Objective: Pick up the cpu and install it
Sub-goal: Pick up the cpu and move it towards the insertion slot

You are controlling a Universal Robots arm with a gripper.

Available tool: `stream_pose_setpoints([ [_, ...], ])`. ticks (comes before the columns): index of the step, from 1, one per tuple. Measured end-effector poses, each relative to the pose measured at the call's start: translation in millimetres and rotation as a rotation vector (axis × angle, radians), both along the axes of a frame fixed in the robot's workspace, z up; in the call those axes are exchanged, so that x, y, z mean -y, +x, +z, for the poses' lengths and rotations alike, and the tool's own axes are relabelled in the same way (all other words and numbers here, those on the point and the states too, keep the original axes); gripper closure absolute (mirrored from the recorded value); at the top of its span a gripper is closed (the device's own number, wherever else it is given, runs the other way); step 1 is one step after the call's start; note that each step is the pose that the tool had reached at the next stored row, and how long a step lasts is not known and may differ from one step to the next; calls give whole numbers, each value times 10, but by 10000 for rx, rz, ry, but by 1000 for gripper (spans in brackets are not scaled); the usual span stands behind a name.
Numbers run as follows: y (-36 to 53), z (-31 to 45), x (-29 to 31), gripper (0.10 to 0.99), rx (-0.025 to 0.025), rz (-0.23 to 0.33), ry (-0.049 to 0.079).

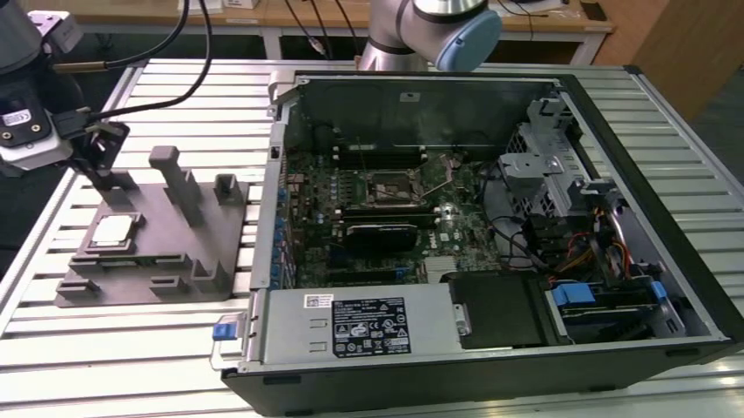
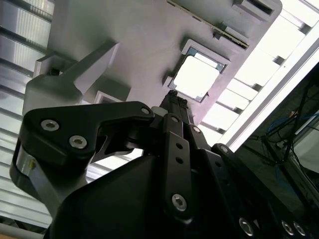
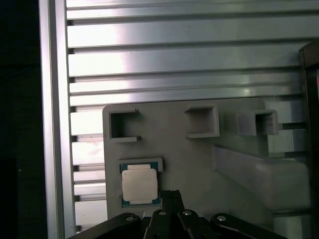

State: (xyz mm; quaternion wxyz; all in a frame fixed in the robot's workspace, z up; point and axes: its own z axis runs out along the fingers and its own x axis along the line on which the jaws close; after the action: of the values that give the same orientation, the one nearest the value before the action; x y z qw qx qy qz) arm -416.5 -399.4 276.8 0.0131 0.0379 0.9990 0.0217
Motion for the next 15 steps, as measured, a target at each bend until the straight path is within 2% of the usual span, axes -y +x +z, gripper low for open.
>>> stream_pose_setpoints([
  [15, -63, -124, 4, 980, 1, 0, 0],
])
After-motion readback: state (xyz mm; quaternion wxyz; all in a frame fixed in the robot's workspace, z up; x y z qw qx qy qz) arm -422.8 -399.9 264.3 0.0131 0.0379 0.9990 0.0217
